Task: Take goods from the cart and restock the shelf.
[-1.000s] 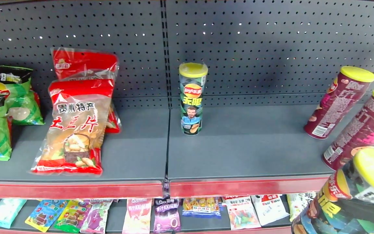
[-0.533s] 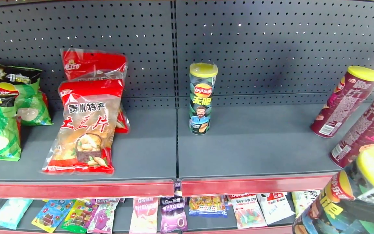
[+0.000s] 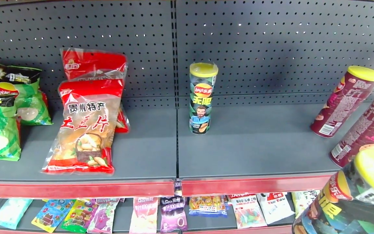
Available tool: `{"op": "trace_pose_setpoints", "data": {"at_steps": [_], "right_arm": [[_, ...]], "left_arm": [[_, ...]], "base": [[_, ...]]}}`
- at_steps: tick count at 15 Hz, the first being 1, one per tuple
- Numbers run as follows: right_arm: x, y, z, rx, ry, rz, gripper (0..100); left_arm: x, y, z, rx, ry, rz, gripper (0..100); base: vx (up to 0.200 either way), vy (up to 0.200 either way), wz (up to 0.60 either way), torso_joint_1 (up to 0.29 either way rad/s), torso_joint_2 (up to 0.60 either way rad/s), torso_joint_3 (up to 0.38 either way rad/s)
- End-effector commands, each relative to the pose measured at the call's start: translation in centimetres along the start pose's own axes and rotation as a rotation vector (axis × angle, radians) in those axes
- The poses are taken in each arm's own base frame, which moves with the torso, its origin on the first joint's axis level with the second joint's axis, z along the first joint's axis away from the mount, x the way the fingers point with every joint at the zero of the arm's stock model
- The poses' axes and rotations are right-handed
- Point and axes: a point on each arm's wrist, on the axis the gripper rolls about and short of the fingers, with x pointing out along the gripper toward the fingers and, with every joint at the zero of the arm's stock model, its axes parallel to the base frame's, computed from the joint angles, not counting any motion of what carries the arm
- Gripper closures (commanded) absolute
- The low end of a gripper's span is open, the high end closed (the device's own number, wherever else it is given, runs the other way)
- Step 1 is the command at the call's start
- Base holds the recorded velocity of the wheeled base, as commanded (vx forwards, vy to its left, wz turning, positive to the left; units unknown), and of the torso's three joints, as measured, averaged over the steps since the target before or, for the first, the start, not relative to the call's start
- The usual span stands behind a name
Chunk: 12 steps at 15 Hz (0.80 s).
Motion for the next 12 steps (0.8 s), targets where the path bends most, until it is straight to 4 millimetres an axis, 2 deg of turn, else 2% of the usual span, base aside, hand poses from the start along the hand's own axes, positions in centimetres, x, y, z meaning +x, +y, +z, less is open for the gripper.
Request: {"op": "trace_pose_setpoints", "data": {"at_steps": [1,2,8,10,12], "right_arm": [[0.0,0.0,0.0,-0.001,-0.001,0.001,100],[0.0,0.0,0.0,0.0,0.0,0.001,100],[0.0,0.0,0.1,-0.001,-0.003,0.001,100],[-0.1,-0.1,0.4,-0.004,-0.014,-0.002,100],[-0.3,-0.1,0.7,-0.009,-0.028,-0.007,100]], "left_arm": [[0.0,0.0,0.0,0.0,0.001,0.0,0],[0.0,0.0,0.0,0.0,0.002,-0.002,0],[0.1,0.0,0.0,0.031,0.003,-0.013,0],[0.5,0.1,0.9,0.04,-0.006,-0.095,0],[1.9,0.6,3.5,0.027,0.006,-0.224,0]], "base": [[0.2,0.0,0.0,0.002,0.0,0.002],[0.2,0.0,0.0,-0.017,0.0,0.002],[0.0,0.0,0.0,0.0,0.0,0.0],[0.0,0.0,0.0,0.0,0.0,0.0],[0.0,0.0,0.0,0.0,0.0,0.0]]}}
